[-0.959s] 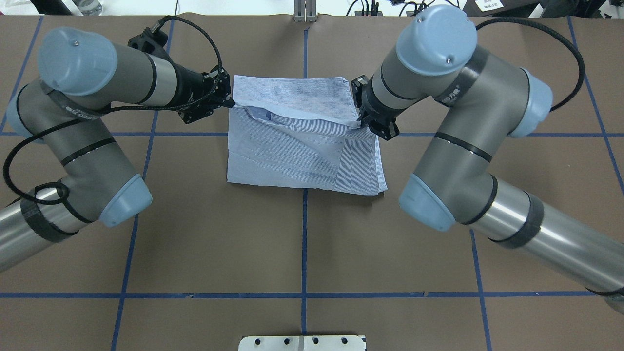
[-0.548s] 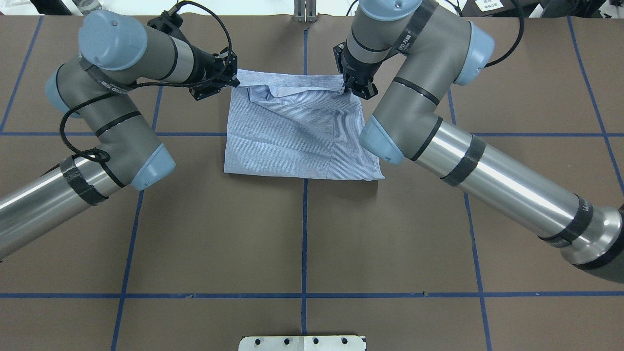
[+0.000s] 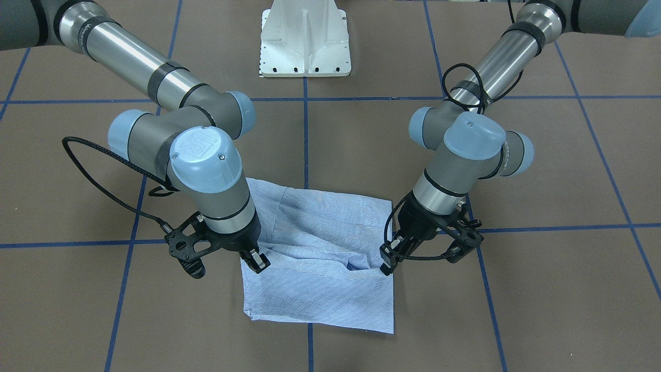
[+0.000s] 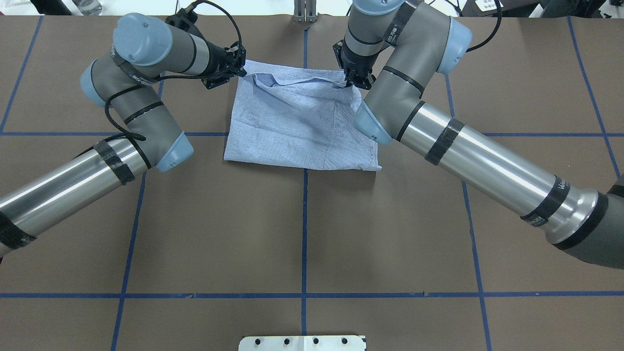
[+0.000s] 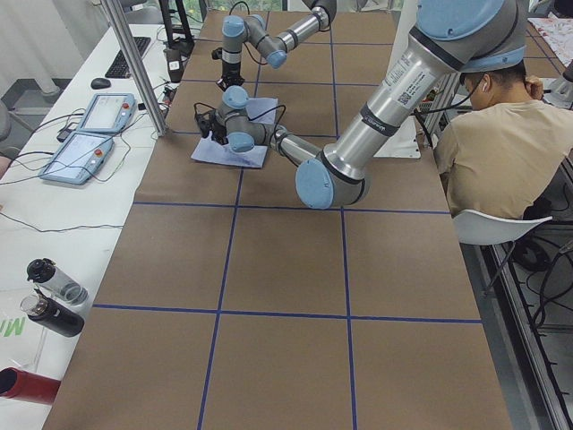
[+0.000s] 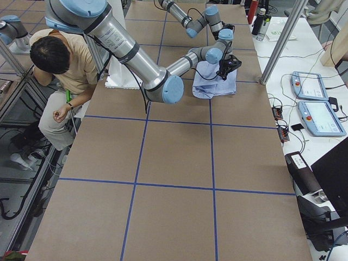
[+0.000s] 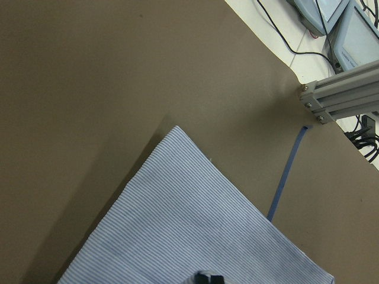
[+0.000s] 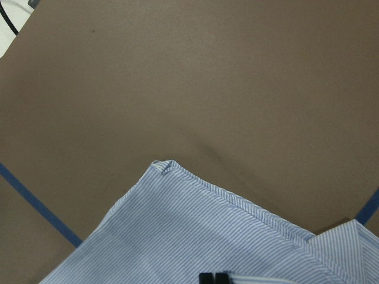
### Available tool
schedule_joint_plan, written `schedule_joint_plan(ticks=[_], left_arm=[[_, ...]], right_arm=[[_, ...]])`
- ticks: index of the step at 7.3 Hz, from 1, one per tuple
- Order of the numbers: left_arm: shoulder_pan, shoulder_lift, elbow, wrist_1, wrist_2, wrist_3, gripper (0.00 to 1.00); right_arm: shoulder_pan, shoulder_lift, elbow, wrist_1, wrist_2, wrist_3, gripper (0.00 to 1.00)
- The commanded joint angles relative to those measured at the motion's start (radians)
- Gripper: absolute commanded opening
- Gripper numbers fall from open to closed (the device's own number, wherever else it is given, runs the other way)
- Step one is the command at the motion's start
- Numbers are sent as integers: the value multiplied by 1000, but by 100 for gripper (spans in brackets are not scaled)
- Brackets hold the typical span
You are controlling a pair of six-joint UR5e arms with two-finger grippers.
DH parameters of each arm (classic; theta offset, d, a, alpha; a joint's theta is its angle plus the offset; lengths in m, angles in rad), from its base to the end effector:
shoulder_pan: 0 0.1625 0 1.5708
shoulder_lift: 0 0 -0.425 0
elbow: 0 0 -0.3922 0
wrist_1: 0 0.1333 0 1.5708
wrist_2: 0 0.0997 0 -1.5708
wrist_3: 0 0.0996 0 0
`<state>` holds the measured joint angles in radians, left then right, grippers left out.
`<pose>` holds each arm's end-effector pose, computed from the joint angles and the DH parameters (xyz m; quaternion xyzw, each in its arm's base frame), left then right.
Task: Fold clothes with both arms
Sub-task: 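Release the folded edge with both grippers at the far side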
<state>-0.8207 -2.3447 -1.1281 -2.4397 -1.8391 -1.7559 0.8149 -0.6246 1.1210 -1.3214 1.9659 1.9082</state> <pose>0.4628 -0.6535 0.2808 0.0700 0.5661 -0.3280 0.7530 -0.4970 -0.6656 0.2241 -0.0931 -0.3903 0.4375 0.8047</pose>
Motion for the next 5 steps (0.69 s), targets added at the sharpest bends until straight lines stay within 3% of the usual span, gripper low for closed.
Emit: schedule_joint_plan(ticks=[1,2,3,4,5], left_arm=[[-3,-89,187,-83,52,12,0],[-5,-106,229,-100,70,28,22],[-23,-107,231,-102,72,79,56],[-46,-105,231,-101,70,84,62],[-49,-104,229,-101,70,91,62]], right_arm=[[7,38,-143,88,10,-49,41],[15,54,-211,138,10,-116,99],[73,115,-269,142,45,-159,100],[113,121,-280,142,121,-187,100],[110,123,-283,142,122,-193,100]])
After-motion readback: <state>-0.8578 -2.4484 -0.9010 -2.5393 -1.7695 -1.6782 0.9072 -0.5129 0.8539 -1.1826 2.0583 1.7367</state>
